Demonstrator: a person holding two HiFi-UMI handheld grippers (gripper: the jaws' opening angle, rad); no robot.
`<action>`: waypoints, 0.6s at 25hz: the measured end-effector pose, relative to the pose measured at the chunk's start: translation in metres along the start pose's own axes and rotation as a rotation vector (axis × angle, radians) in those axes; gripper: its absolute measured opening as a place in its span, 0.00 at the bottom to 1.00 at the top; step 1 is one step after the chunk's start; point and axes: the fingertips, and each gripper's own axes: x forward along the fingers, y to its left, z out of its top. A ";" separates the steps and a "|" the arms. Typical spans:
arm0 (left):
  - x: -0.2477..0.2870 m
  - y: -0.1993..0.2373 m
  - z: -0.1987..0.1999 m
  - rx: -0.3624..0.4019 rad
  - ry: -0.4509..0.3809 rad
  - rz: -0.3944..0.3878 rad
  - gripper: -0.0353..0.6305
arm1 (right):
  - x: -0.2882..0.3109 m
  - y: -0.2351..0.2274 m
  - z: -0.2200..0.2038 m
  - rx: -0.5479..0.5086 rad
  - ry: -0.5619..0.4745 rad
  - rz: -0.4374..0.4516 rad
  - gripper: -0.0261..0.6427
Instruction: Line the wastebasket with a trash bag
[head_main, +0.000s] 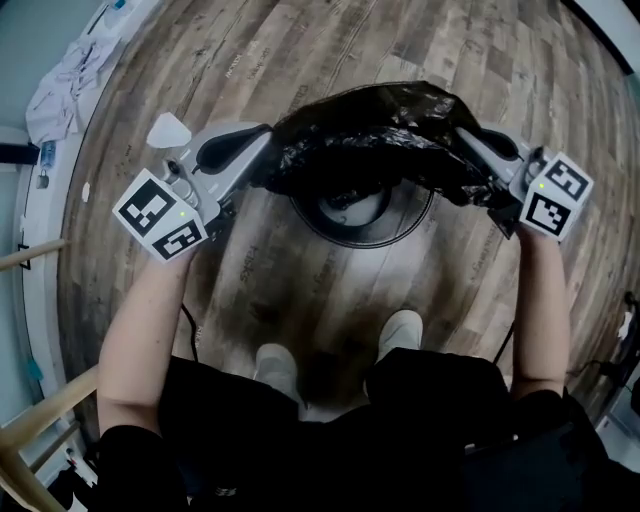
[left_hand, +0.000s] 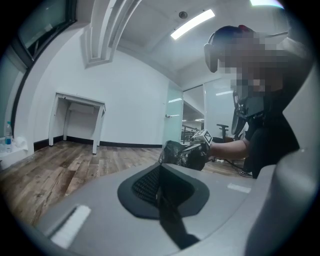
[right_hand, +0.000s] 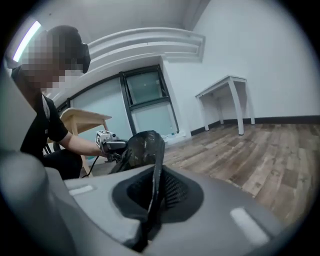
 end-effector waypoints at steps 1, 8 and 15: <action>-0.001 0.002 -0.003 -0.004 0.005 0.006 0.06 | 0.001 -0.001 -0.004 0.012 -0.004 0.000 0.04; 0.010 0.022 -0.031 -0.022 0.048 0.054 0.06 | 0.022 -0.018 -0.017 0.044 0.020 -0.013 0.04; 0.021 0.052 -0.068 -0.075 0.104 0.127 0.06 | 0.047 -0.048 -0.033 0.077 0.053 -0.032 0.04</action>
